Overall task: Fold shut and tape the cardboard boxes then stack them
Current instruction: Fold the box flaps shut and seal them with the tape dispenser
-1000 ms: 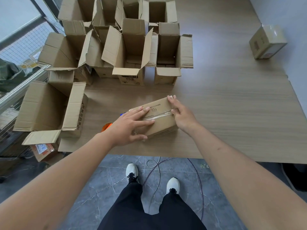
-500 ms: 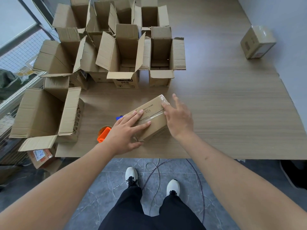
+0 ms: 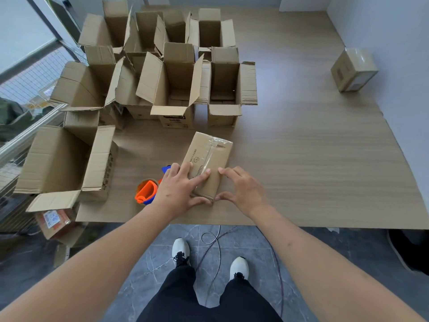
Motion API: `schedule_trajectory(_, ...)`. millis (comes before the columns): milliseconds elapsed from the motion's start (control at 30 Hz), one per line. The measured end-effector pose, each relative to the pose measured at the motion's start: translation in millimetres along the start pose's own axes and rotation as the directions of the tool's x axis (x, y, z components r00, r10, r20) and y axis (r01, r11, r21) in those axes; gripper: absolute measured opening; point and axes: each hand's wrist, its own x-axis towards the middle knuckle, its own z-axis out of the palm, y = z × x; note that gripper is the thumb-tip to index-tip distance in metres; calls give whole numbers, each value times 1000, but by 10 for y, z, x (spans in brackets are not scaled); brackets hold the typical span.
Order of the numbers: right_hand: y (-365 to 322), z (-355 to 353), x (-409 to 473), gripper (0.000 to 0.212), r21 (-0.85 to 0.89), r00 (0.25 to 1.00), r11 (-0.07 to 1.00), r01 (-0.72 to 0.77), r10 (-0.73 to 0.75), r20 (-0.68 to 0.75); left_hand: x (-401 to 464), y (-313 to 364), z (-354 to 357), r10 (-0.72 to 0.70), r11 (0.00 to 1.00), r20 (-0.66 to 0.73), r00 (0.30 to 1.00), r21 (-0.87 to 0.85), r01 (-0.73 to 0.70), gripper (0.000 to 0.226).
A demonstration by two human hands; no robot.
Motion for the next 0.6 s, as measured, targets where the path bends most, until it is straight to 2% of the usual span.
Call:
schedule_trajectory(100, -53, -34, 80, 69, -30, 999, 999, 40, -41, -10, -17, -18, -7, 21, 1000, 36, 999, -19, -20, 86)
schedule_trajectory(233, -102, -94, 124, 64, -70, 998, 995, 67, -66, 9, 19, -67, -42, 50, 998, 103, 993, -40, -46, 95)
schedule_trajectory(300, -108, -104, 114, 64, -85, 998, 994, 65, -65, 11, 41, -92, -57, 70, 997, 107, 992, -38, -66, 89)
schedule_trajectory(500, -96, -118, 94, 69, -42, 996, 998, 54, -51, 75, 31, -79, -7, 75, 997, 62, 995, -14, -74, 82)
schedule_trajectory(600, -110, -142, 65, 86, -30, 988, 999, 29, -24, 155, 0, -76, 63, 96, 994, 4, 995, 49, -96, 81)
